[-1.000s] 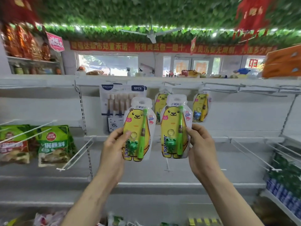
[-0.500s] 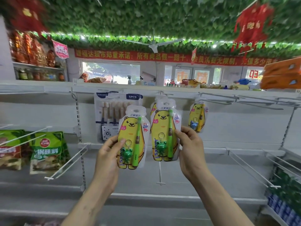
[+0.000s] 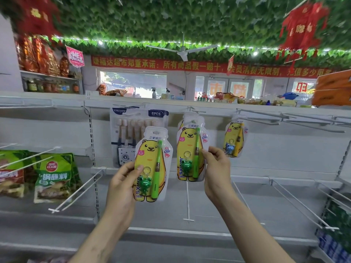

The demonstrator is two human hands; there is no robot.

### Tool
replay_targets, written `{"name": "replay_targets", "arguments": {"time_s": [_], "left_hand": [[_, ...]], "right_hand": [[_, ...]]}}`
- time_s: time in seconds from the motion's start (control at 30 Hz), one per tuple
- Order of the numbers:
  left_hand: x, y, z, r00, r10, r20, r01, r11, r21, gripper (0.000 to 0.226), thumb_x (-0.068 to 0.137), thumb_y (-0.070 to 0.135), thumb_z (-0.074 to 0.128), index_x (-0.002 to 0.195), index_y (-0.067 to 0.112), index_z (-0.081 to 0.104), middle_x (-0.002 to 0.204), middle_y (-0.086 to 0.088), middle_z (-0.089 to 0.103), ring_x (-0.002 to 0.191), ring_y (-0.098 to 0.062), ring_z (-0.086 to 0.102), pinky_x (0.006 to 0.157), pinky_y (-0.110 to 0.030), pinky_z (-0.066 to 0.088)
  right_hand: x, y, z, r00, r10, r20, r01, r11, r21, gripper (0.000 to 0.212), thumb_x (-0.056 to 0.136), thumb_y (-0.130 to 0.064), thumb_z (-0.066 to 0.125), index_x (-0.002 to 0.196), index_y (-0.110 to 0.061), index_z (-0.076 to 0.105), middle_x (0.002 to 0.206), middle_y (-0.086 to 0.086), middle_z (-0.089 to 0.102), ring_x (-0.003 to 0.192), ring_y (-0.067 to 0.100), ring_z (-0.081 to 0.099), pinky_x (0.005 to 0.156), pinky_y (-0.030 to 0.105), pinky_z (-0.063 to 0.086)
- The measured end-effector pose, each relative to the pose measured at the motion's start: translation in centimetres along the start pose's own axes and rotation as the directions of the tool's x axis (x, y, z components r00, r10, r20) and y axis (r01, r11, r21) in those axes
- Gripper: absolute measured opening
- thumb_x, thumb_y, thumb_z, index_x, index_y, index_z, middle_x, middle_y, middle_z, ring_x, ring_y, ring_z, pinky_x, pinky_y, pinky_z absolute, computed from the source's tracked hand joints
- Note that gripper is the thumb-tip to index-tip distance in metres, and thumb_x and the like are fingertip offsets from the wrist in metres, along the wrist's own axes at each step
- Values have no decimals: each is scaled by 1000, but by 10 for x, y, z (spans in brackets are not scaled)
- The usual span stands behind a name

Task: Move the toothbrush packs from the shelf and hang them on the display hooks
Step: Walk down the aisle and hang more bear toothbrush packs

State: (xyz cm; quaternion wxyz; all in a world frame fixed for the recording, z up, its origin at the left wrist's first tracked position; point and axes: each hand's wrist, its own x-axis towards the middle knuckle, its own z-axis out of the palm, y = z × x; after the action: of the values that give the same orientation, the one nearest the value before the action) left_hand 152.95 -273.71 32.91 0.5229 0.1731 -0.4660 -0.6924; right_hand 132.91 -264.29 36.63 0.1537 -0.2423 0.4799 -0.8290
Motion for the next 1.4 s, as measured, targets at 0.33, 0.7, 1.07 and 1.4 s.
{"name": "replay_targets", "arguments": {"time_s": [0.33, 0.7, 1.07, 1.4], "left_hand": [[2, -10, -13, 999, -27, -22, 27, 1000, 8, 19, 98, 9, 64, 116, 3, 67, 116, -22, 76, 99, -35, 72, 81, -44, 60], [-5, -12, -4, 1000, -18, -2, 18, 1000, 4, 16, 97, 10, 65, 112, 6, 69, 113, -21, 77, 95, -32, 74, 84, -47, 58], [-12, -10, 52, 997, 14, 75, -9, 998, -56, 17, 97, 13, 67, 113, 9, 70, 114, -22, 76, 101, -35, 72, 95, -57, 56], [-7, -12, 73, 980, 71, 186, -83, 995, 56, 16, 100, 15, 65, 114, 9, 71, 105, -13, 77, 92, -25, 72, 79, -43, 61]], "right_hand": [[89, 31, 25, 998, 24, -56, -28, 998, -60, 12, 104, -9, 61, 113, -4, 65, 106, 18, 72, 91, 25, 70, 87, 50, 62], [89, 41, -1, 988, -37, -152, -6, 963, -270, 14, 104, -9, 60, 117, -13, 63, 119, 9, 67, 111, 26, 65, 90, 32, 52], [-56, -19, -18, 920, -127, 371, 196, 968, -156, 23, 109, -21, 52, 126, -16, 66, 115, 5, 76, 107, 24, 73, 90, 40, 63], [-46, -34, -34, 954, -214, 209, 258, 943, -211, 15, 108, -13, 55, 114, -15, 69, 105, 0, 77, 101, 22, 74, 87, 42, 62]]}}
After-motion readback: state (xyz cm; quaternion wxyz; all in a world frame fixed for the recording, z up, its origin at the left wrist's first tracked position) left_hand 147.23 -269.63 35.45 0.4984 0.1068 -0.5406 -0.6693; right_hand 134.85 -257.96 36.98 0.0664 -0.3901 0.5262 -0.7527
